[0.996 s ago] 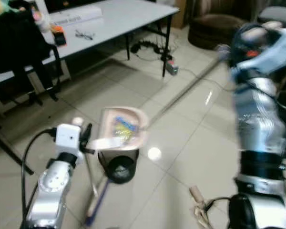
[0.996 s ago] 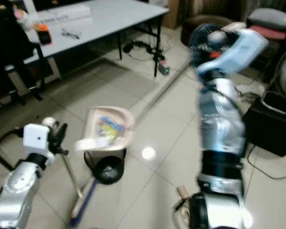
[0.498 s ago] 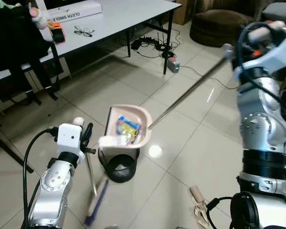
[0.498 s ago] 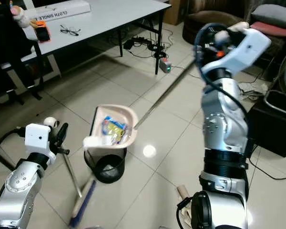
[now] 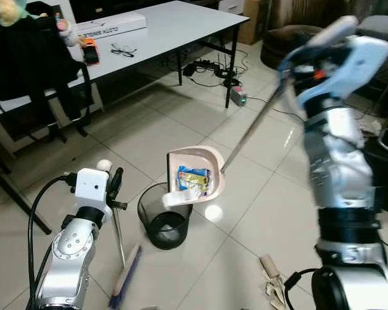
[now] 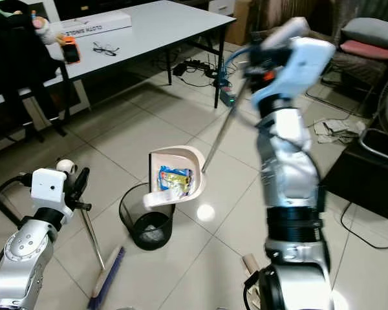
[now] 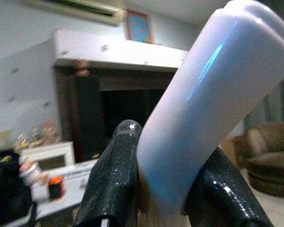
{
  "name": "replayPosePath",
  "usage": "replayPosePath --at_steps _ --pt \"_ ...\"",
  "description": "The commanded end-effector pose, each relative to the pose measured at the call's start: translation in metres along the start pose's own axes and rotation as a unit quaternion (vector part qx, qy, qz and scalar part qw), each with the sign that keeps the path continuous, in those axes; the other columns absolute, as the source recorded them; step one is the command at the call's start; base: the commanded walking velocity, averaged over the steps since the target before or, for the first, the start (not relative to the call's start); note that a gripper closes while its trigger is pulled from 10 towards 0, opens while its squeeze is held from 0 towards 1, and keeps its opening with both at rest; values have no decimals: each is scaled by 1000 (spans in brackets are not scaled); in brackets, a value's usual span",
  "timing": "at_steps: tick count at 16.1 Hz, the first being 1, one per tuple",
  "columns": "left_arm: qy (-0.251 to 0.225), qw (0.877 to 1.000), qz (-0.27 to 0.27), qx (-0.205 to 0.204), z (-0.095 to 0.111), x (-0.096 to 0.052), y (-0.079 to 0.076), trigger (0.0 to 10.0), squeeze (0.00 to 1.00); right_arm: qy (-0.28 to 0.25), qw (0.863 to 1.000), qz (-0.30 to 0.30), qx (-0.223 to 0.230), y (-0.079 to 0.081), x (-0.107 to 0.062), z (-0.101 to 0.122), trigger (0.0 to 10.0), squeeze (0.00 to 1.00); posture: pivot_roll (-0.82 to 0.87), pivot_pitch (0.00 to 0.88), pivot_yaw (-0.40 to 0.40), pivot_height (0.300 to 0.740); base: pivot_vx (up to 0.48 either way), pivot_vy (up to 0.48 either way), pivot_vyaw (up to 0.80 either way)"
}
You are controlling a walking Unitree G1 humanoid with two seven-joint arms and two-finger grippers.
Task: Sweep floor
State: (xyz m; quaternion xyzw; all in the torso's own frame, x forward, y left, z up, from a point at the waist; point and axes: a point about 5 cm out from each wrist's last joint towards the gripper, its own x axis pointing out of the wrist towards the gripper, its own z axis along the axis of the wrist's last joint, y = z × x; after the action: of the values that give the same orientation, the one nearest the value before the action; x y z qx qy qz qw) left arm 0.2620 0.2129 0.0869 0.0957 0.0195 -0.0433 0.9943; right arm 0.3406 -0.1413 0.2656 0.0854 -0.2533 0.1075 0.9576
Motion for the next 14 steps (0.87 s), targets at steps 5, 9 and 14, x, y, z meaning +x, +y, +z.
replayPosePath --at_steps 5,9,14 --pt "-8 1000 -2 13 3 3 -2 10000 0 -54 989 131 -47 51 1 -3 10000 0 -20 0 32 740 0 0 0" --pt "-7 1000 -5 14 3 4 -3 10000 0 -62 969 233 -54 92 -13 -13 10000 0 -20 0 32 740 0 0 0" --pt "-6 1000 -9 14 2 5 -5 10000 0 -64 938 334 -73 123 -33 -22 10000 0 -23 0 32 740 0 0 0"
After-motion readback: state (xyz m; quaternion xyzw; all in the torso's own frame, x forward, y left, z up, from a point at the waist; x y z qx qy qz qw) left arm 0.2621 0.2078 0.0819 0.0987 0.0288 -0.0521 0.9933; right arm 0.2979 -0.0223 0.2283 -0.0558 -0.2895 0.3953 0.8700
